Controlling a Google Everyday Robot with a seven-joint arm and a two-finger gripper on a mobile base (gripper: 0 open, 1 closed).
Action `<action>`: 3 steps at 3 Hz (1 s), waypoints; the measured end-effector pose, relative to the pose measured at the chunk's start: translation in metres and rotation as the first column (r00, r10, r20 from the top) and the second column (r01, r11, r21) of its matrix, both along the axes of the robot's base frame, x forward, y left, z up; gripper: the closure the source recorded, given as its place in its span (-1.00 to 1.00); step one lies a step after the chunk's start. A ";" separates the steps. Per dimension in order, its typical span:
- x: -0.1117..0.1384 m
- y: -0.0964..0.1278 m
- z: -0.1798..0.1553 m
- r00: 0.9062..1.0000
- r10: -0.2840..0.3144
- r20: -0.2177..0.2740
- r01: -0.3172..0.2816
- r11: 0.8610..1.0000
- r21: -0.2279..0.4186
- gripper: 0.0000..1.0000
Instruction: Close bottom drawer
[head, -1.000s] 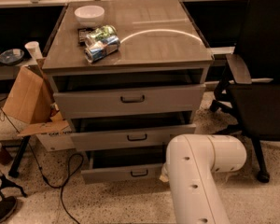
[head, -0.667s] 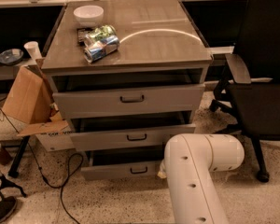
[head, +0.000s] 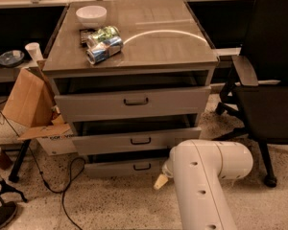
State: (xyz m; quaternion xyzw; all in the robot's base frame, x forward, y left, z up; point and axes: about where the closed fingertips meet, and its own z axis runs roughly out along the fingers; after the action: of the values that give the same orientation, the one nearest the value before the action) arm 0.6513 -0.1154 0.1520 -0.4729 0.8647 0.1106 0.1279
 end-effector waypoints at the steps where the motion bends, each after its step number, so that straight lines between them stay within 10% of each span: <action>1: 0.001 0.005 -0.001 1.000 0.008 0.007 -0.009 1.000 0.026 -1.00; 3: 0.000 0.018 -0.001 0.998 0.057 0.031 -0.060 0.994 0.091 -1.00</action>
Offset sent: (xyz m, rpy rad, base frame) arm 0.0045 0.0178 0.0045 0.0919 -0.0371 0.0579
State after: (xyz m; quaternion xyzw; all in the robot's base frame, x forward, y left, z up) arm 0.6513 -0.0971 0.1512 -0.4932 0.8426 0.1473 0.1582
